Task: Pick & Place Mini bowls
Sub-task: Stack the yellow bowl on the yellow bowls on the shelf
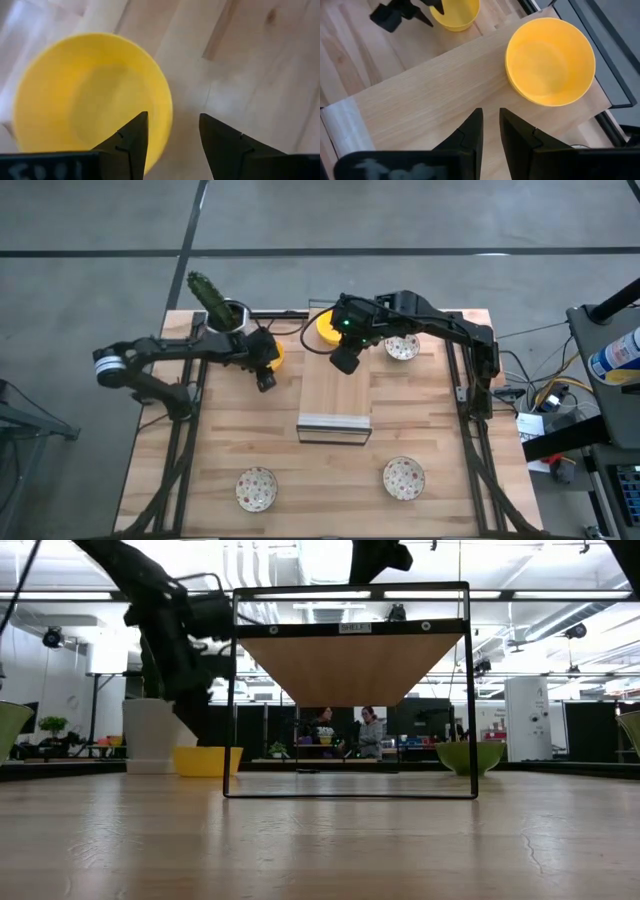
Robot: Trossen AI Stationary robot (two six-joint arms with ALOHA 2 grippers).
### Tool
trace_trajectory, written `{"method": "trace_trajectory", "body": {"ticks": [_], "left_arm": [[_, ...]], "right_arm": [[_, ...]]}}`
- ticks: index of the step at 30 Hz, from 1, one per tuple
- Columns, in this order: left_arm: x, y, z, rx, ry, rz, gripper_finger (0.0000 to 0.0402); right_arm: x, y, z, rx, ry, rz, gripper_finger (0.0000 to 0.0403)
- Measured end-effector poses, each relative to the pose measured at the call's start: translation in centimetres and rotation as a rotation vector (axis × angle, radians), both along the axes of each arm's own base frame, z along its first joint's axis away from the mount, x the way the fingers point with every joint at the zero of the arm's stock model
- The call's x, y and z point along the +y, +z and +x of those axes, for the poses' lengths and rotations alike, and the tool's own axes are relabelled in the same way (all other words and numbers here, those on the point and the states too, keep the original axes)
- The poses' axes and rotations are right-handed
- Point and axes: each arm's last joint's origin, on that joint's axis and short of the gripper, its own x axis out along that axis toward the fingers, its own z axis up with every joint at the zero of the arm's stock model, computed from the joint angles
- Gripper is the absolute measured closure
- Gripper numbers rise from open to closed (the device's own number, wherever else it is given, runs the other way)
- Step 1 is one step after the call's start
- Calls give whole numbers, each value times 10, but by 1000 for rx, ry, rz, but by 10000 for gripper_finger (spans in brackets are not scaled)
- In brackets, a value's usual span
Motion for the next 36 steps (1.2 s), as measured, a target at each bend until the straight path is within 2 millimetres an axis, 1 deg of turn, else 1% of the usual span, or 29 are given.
{"method": "trace_trajectory", "body": {"ticks": [7, 10, 12, 13, 16, 17, 20, 24, 27, 31, 36], "left_arm": [[7, -22, 5, 116, 31, 42, 235], [8, -26, 6, 140, 30, 27, 249], [8, -28, 7, 144, 28, 6, 275], [8, -28, 8, 141, 29, -6, 294], [8, -26, 9, 143, 44, -18, 366], [8, -26, 9, 142, 47, -19, 382], [8, -19, 9, 126, 49, -12, 394], [7, 2, 6, 122, 53, -16, 399], [2, 28, 1, 102, 62, -34, 400], [-6, 72, -9, 17, 61, -12, 400], [-14, 131, -20, -192, 40, 17, 401]], "right_arm": [[0, 0, 0, 1, 3, 0, 346], [0, 0, 0, 2, 8, -3, 347], [0, 0, 0, 5, 16, -7, 349], [0, 0, 0, 6, 20, -9, 350], [0, 0, 0, 7, 22, -10, 351], [0, 0, 0, 7, 21, -10, 351], [0, 0, 0, 7, 22, -10, 351], [0, 0, 0, 9, 21, -17, 351], [-1, 0, -2, 39, 34, -57, 351], [-2, 1, -4, 39, 31, -60, 351], [-1, 14, -8, -33, 52, -92, 351]]}}
